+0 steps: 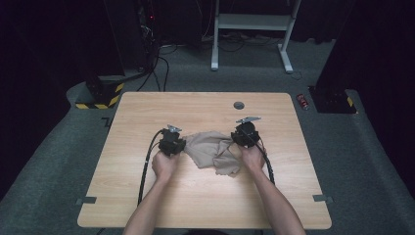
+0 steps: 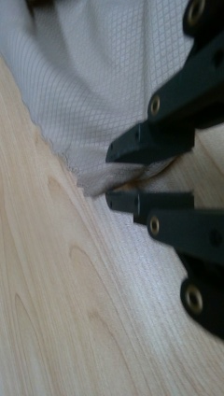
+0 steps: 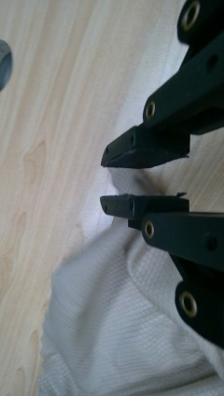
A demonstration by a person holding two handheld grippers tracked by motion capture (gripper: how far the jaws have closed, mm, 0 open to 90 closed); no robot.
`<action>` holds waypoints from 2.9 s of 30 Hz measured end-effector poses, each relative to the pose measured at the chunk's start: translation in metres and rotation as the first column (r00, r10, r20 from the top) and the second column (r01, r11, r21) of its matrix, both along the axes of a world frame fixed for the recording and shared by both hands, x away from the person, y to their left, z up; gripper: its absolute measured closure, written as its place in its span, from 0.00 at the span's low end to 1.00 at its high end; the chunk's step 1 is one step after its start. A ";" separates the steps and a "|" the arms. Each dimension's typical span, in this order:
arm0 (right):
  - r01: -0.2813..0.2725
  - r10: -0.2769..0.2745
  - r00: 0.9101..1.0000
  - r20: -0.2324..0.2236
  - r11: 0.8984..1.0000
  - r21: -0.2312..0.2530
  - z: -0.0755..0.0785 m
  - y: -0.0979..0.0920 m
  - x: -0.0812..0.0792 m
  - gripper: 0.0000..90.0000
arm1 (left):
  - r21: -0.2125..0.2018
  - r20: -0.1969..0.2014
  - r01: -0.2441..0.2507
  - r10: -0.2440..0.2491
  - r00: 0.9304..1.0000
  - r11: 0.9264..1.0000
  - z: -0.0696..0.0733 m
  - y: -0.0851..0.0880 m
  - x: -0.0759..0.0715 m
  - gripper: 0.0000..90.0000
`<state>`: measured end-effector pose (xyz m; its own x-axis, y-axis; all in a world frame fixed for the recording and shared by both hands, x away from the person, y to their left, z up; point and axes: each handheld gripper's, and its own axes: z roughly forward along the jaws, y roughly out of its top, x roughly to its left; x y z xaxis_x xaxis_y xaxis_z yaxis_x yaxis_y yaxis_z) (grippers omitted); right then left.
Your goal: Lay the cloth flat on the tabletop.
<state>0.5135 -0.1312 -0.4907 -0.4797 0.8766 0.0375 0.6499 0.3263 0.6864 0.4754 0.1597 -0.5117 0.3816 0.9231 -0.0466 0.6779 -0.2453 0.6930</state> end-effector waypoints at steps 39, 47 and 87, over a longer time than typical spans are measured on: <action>-0.326 0.333 0.932 0.144 0.943 -0.071 0.012 0.013 -0.103 1.00 | 0.097 0.055 0.354 -0.360 0.931 0.930 0.012 -0.064 -0.068 0.99; -0.290 0.293 0.944 0.151 0.956 -0.037 0.015 -0.001 -0.099 0.95 | 0.038 0.077 0.323 -0.325 0.943 0.946 0.022 -0.054 -0.060 0.99; -0.210 0.208 0.961 0.182 0.978 -0.008 0.020 -0.034 -0.103 0.82 | 0.099 0.080 0.245 -0.253 0.964 0.964 0.028 -0.040 -0.047 0.73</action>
